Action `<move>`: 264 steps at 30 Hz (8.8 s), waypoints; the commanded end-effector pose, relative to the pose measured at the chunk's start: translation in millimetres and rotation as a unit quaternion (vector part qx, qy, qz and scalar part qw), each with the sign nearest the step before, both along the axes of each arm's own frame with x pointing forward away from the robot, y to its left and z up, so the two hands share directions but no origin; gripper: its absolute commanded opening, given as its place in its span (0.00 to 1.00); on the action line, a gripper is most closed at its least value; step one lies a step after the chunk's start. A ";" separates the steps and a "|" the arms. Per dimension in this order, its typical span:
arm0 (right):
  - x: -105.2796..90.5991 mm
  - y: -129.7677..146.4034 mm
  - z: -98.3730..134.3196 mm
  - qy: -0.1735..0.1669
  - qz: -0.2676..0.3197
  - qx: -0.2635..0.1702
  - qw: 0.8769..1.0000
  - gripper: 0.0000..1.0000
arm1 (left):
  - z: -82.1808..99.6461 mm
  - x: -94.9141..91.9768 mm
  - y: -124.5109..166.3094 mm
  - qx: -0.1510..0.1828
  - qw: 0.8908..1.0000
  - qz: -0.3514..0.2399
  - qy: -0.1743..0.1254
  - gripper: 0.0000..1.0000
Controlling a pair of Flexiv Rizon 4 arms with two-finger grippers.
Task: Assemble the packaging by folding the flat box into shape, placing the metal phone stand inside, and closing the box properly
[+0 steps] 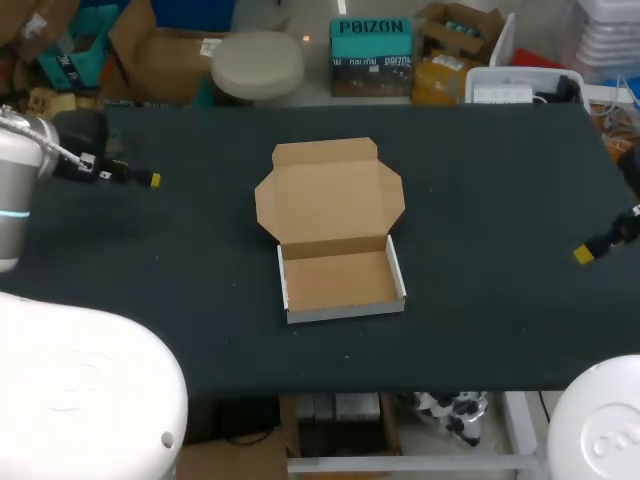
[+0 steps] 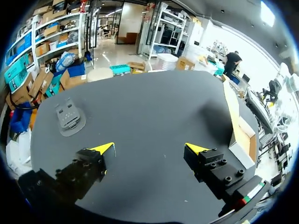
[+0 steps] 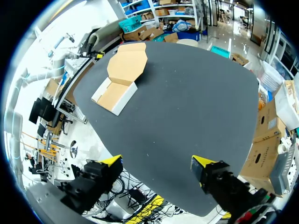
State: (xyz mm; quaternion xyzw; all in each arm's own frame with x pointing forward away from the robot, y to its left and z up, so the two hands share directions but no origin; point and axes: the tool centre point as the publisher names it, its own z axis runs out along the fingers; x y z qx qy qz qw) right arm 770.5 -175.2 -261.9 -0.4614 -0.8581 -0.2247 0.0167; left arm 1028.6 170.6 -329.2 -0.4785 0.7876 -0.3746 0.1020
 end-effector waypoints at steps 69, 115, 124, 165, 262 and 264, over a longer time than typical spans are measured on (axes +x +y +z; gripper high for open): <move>-0.2 0.0 1.7 0.002 0.000 0.000 1.000 1.00 | -31.2 -67.7 18.5 0.148 0.899 0.235 0.339 1.00; -0.2 0.0 1.7 0.002 0.000 0.000 1.000 1.00 | -33.5 -62.4 25.4 0.148 0.890 0.294 0.316 1.00; -0.2 0.0 1.7 0.002 0.000 0.000 1.000 1.00 | -43.5 -32.1 45.2 0.140 0.884 0.315 0.317 1.00; -0.2 0.0 1.7 0.002 0.000 0.000 1.000 1.00 | -56.3 34.5 63.2 0.148 0.883 0.335 0.295 1.00; -0.2 0.0 1.7 0.002 0.000 0.000 1.000 1.00 | -71.4 135.1 98.3 0.124 0.865 0.364 0.323 1.00; -0.2 0.0 1.7 0.002 0.000 0.000 1.000 1.00 | -71.7 136.8 99.1 0.123 0.864 0.365 0.324 0.96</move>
